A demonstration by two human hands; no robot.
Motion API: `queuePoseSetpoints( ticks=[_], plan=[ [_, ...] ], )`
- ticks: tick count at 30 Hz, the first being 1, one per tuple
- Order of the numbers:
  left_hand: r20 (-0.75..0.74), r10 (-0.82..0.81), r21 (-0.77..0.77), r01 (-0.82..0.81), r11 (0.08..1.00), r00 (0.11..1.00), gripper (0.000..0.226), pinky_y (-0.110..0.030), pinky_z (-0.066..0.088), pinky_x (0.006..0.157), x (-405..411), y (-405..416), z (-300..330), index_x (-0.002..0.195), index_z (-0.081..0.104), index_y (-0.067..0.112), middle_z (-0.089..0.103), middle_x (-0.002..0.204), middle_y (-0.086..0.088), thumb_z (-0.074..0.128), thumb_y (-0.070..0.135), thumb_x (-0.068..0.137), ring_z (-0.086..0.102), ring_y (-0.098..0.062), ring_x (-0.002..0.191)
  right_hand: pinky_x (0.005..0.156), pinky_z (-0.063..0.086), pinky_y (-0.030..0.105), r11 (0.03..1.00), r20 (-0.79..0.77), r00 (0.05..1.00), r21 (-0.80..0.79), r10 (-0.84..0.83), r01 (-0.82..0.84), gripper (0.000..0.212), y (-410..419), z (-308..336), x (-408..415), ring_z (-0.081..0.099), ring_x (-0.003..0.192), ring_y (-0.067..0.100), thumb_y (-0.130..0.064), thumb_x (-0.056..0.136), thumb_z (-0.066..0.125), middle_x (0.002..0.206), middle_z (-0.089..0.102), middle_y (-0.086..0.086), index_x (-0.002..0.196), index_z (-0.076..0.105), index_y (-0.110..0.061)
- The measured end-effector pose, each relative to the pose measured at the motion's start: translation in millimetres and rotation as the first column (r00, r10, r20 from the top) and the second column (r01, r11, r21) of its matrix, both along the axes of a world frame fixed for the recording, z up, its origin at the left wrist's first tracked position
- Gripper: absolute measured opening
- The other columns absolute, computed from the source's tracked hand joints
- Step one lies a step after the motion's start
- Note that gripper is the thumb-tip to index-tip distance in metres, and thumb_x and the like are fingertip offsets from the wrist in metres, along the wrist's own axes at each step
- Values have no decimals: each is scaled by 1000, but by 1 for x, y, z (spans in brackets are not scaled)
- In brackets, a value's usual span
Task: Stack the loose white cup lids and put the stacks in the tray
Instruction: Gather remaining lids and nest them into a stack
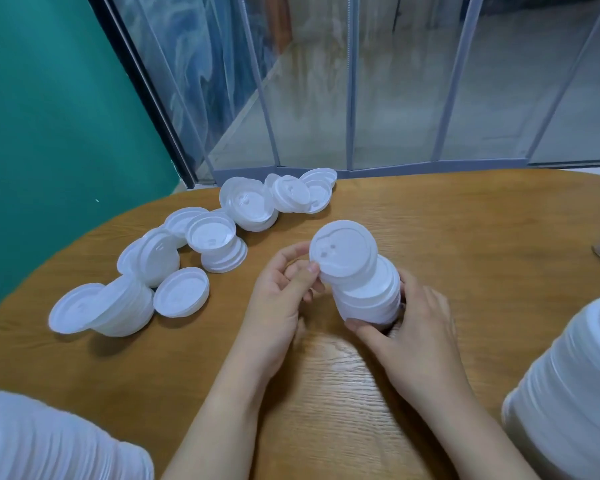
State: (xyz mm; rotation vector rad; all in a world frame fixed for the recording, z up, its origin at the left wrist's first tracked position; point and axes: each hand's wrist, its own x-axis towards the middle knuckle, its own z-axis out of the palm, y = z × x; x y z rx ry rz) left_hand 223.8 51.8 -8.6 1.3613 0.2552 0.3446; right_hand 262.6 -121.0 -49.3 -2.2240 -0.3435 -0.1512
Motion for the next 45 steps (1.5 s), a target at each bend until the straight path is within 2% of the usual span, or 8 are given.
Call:
queuePoseSetpoints(
  ticks=[7, 14, 26, 28, 31, 33, 39, 45],
  plan=[
    [-65, -74, 146, 83, 986, 995, 39, -25, 43, 68, 1, -3, -5, 129, 68, 18, 63, 87, -4, 60, 29, 93, 53, -14, 77, 104, 38, 35, 999, -17, 1000, 35, 12, -11, 71, -1, 5, -1, 40, 114, 7, -48, 68, 86, 117, 60, -17, 131, 56, -36],
    [-26, -77, 232, 81, 969, 997, 23, -16, 45, 64, 0, -6, -4, 123, 70, 15, 63, 79, 4, 58, 11, 103, 54, -2, 67, 102, 40, 39, 1000, -40, 999, 16, 15, -14, 64, -2, 9, -1, 44, 113, 11, -57, 66, 80, 106, 59, -16, 123, 60, -35],
    [-22, -22, 366, 29, 930, 1000, 17, -22, 50, 68, -2, -15, -1, 117, 72, 21, 63, 90, -26, 62, 23, 103, 57, -11, 71, 95, 40, 38, 998, -40, 999, -49, 28, -29, 55, -3, 5, -1, 46, 106, 14, -63, 66, 76, 97, 54, -15, 106, 58, -28],
    [-23, -8, 400, 16, 916, 1000, 23, -20, 51, 74, -2, -14, -2, 122, 70, 24, 66, 99, -18, 67, 32, 100, 60, -9, 80, 96, 39, 38, 998, -40, 999, -51, 29, -31, 58, -3, 5, -1, 46, 107, 14, -64, 67, 75, 99, 55, -14, 110, 59, -28],
    [-37, -32, 472, 45, 880, 999, 61, -12, 46, 89, -4, -13, -3, 137, 61, 33, 62, 124, 5, 77, 49, 80, 58, -1, 108, 95, 38, 37, 998, -38, 999, -46, 35, -36, 64, -2, 4, -1, 46, 107, 14, -72, 66, 66, 101, 55, -13, 113, 60, -28],
    [-74, -80, 482, 106, 870, 994, 78, -10, 45, 95, -6, -16, -1, 144, 55, 34, 59, 131, 14, 90, 40, 74, 55, 0, 121, 93, 35, 32, 998, -36, 999, -46, 38, -40, 69, -2, 4, -1, 45, 108, 13, -77, 66, 58, 103, 55, -14, 115, 59, -28],
    [-45, -62, 496, 76, 865, 997, 59, -35, 48, 107, -4, -18, -2, 132, 65, 32, 70, 125, 17, 85, 34, 78, 62, -4, 121, 97, 37, 35, 998, -35, 999, -38, 40, -41, 64, -2, 5, -2, 45, 109, 13, -67, 70, 71, 105, 56, -15, 122, 59, -30],
    [-67, -56, 529, 83, 845, 996, 54, -25, 50, 101, -4, -17, -2, 129, 65, 36, 71, 122, 19, 87, 32, 80, 64, -5, 117, 98, 38, 35, 998, -33, 999, -45, 43, -45, 68, -2, 5, -3, 47, 113, 14, -67, 70, 69, 109, 57, -14, 125, 58, -30]
  ],
)
